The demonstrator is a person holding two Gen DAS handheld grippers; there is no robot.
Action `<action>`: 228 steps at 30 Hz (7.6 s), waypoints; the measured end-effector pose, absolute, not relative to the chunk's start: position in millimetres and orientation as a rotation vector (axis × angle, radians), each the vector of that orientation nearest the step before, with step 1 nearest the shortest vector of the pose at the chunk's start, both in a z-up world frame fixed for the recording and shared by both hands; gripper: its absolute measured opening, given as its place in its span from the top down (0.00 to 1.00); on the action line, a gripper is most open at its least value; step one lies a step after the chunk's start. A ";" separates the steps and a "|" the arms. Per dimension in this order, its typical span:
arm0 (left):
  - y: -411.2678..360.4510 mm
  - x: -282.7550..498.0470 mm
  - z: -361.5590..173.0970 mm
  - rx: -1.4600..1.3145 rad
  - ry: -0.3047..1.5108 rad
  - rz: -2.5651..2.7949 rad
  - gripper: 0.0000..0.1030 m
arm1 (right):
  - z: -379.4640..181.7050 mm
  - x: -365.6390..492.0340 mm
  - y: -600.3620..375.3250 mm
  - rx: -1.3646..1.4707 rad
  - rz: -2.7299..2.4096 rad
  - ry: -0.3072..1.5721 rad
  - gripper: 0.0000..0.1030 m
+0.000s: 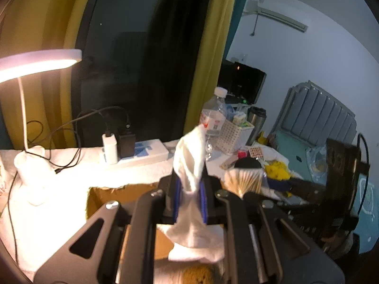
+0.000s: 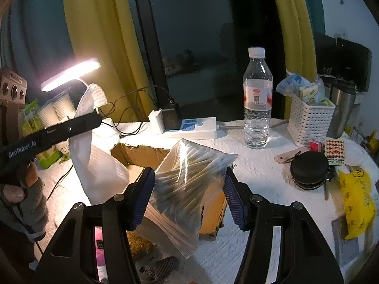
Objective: Organize soft objects
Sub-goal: 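Lower the paper towel into the cardboard box and open the left tool, then lower the cotton-swab bag into the box and open the right tool, then grasp the bubble wrap with the right tool while the left tool grasps the printed carton, then carry the bubble wrap and carton into the box and open both tools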
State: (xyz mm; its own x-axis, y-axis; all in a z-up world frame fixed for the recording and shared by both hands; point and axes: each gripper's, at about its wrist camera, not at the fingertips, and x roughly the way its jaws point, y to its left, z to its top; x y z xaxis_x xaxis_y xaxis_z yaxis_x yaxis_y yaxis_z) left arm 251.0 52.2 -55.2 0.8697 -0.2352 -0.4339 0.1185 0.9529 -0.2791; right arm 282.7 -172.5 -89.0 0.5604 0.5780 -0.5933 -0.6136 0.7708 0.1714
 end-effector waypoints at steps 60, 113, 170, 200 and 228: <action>112.8 254.3 -114.6 -0.318 0.653 -0.041 0.11 | -159.2 314.6 -99.4 -0.306 0.654 0.837 0.40; 52.3 141.3 -139.0 -0.246 0.748 -0.055 0.11 | -123.4 180.6 -191.7 -0.144 0.613 0.746 0.40; 97.6 156.9 -136.4 -0.243 0.744 0.031 0.34 | -139.3 203.6 -207.9 -0.076 0.616 0.851 0.56; 84.1 234.6 -122.1 -0.231 0.723 0.021 0.33 | -116.4 289.7 -182.7 -0.053 0.680 0.761 0.56; 86.2 229.5 -124.3 -0.234 0.727 0.019 0.17 | -127.7 296.6 -169.6 -0.084 0.640 0.755 0.36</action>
